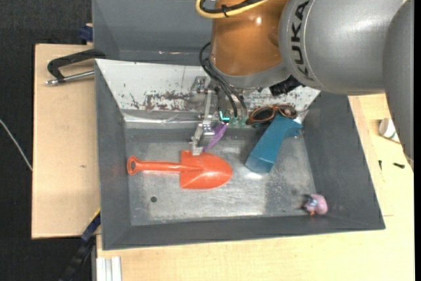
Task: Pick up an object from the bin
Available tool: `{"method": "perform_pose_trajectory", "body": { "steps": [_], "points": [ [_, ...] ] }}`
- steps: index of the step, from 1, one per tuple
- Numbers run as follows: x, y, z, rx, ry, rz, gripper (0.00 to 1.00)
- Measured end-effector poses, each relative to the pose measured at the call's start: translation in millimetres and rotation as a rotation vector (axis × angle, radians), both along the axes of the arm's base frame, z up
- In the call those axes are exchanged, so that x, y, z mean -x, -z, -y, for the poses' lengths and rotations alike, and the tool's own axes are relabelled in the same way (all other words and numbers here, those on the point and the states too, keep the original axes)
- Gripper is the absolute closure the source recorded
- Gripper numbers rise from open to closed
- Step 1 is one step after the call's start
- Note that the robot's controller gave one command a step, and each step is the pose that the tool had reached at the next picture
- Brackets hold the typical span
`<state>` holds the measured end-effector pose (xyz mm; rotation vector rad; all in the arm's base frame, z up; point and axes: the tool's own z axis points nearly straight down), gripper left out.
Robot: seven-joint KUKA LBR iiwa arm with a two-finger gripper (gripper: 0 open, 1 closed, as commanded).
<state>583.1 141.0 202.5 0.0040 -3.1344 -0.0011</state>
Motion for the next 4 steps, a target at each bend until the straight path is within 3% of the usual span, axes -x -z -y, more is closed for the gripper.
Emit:
{"method": "perform_pose_trajectory", "body": {
  "steps": [1, 2, 3, 4],
  "points": [
    [-1.9, -4.7, 0.8, -0.001, 0.002, 0.008, 0.00],
    [25.0, 66.2, -33.5, -0.001, -0.059, 0.012, 0.00],
    [49.1, 80.3, -53.6, 0.000, -0.041, 0.004, 0.00],
    [29.0, 65.6, -56.1, -0.002, -0.088, 0.013, 0.00]
  ]
}}
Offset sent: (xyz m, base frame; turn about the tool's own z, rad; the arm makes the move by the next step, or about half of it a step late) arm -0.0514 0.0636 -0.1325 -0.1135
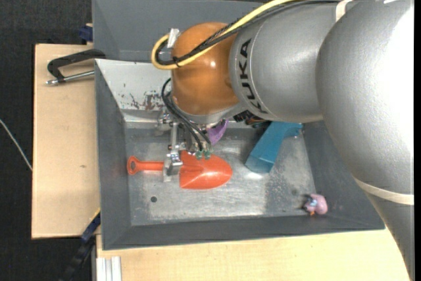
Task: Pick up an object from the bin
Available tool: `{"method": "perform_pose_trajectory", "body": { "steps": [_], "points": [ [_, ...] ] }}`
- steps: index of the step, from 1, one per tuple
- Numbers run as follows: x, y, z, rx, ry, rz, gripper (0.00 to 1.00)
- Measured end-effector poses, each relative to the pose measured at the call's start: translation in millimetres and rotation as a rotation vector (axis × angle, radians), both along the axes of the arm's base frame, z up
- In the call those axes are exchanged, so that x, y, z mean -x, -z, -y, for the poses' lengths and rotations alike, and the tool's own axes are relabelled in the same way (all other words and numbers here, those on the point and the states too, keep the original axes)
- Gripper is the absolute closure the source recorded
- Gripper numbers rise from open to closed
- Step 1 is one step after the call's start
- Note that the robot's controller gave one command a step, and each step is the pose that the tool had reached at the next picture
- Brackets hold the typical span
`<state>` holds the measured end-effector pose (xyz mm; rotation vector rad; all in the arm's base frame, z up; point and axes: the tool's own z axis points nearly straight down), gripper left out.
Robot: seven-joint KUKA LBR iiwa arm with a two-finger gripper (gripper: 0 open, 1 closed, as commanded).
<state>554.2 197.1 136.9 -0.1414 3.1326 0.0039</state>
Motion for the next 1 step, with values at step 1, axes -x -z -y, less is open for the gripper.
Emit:
{"method": "perform_pose_trajectory", "body": {
  "steps": [1],
  "points": [
    [4.6, 61.6, 25.3, 0.000, 0.045, -0.003, 0.00]
  ]
}}
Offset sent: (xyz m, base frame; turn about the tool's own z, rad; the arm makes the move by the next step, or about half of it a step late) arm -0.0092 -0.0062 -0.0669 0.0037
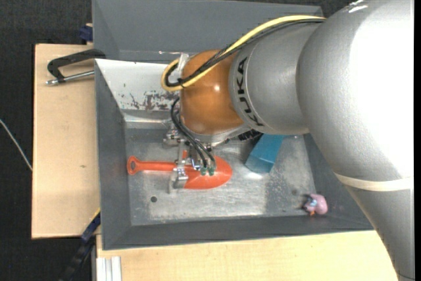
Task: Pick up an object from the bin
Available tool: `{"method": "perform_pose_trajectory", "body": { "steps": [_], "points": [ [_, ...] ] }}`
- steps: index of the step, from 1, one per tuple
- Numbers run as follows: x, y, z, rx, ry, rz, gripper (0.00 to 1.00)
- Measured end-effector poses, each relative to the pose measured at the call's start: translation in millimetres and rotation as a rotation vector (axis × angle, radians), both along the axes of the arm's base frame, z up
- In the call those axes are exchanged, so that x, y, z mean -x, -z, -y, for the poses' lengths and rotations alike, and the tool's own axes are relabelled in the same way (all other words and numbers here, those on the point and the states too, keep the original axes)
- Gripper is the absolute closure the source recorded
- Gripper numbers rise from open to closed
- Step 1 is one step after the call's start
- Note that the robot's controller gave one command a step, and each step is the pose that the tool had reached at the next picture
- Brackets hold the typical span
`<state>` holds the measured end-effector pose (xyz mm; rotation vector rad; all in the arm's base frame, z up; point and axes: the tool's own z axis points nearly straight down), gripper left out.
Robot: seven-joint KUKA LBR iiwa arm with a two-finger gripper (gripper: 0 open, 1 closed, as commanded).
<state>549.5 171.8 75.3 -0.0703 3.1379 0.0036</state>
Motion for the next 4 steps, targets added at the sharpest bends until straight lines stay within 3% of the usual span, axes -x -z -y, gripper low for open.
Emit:
{"method": "perform_pose_trajectory", "body": {
  "steps": [1, 4],
  "points": [
    [-2.0, -7.7, -2.4, -0.003, 0.005, 0.005, 1.00],
    [-1.6, -15.5, -2.6, -0.001, 0.004, 0.003, 1.00]
  ]
}}
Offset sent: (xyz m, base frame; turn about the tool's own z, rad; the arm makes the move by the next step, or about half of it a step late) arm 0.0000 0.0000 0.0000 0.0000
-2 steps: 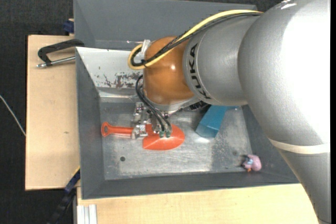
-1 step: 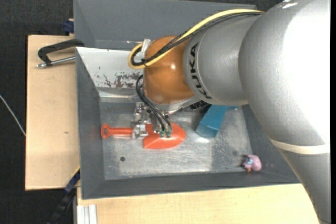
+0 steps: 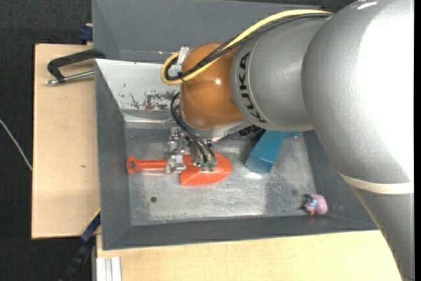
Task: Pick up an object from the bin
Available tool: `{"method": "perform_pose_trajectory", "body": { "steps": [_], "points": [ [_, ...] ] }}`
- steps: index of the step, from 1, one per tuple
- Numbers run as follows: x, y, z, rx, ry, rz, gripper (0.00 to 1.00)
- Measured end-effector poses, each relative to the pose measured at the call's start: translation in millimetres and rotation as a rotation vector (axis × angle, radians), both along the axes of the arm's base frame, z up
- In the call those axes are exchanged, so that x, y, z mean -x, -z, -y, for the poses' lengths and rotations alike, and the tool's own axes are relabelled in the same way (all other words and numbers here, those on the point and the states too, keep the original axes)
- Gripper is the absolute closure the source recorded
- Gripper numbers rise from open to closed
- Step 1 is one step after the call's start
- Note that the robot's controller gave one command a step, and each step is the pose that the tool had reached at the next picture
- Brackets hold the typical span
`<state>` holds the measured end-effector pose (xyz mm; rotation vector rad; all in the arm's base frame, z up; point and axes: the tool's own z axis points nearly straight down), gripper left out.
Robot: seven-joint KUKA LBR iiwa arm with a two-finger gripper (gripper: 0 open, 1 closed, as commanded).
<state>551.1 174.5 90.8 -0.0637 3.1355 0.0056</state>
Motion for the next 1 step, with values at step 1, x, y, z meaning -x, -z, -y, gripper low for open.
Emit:
{"method": "perform_pose_trajectory", "body": {
  "steps": [1],
  "points": [
    [1.3, -9.5, 0.3, 0.002, 0.000, -0.006, 1.00]
  ]
}}
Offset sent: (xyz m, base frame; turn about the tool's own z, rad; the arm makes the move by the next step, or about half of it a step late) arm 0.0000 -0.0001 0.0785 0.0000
